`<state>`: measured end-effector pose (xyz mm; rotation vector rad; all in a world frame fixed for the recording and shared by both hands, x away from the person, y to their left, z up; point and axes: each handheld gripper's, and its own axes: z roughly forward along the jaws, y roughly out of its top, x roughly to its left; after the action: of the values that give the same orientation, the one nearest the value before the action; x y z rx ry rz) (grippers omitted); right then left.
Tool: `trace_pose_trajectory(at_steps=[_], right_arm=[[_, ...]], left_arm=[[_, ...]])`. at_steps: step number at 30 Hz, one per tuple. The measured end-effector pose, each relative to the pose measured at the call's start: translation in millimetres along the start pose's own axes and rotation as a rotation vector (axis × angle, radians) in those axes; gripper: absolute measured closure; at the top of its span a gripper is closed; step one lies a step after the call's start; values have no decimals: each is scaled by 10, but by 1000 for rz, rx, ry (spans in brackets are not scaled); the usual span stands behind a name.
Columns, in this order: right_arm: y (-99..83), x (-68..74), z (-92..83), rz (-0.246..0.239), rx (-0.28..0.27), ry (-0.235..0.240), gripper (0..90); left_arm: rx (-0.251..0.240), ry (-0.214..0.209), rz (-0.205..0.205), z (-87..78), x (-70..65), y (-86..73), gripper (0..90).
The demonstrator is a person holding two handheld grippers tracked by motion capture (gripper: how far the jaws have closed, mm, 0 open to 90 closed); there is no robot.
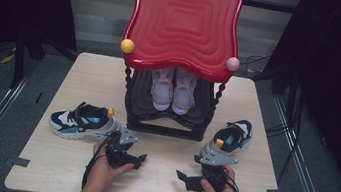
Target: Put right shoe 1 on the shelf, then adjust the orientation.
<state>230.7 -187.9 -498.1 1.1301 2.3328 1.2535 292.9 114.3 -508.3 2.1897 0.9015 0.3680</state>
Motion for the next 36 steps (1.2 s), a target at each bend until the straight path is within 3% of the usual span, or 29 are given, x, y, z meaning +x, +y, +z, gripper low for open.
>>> trace_pose_trajectory(at_steps=[16,21,23,26,36], right_arm=[[-65,-8,95,-20,90,5,149],[-56,-9,109,-17,94,-8,149],[-54,15,116,-32,102,-26,149],[-52,81,141,-93,123,-65,139],[-49,83,144,-86,125,-58,137]], left_arm=[[2,0,3,-1,1,0,152],[2,0,2,-1,1,0,152],[2,0,2,0,1,0,152],[2,0,2,0,0,0,152],[2,1,1,-1,0,-1,152]])
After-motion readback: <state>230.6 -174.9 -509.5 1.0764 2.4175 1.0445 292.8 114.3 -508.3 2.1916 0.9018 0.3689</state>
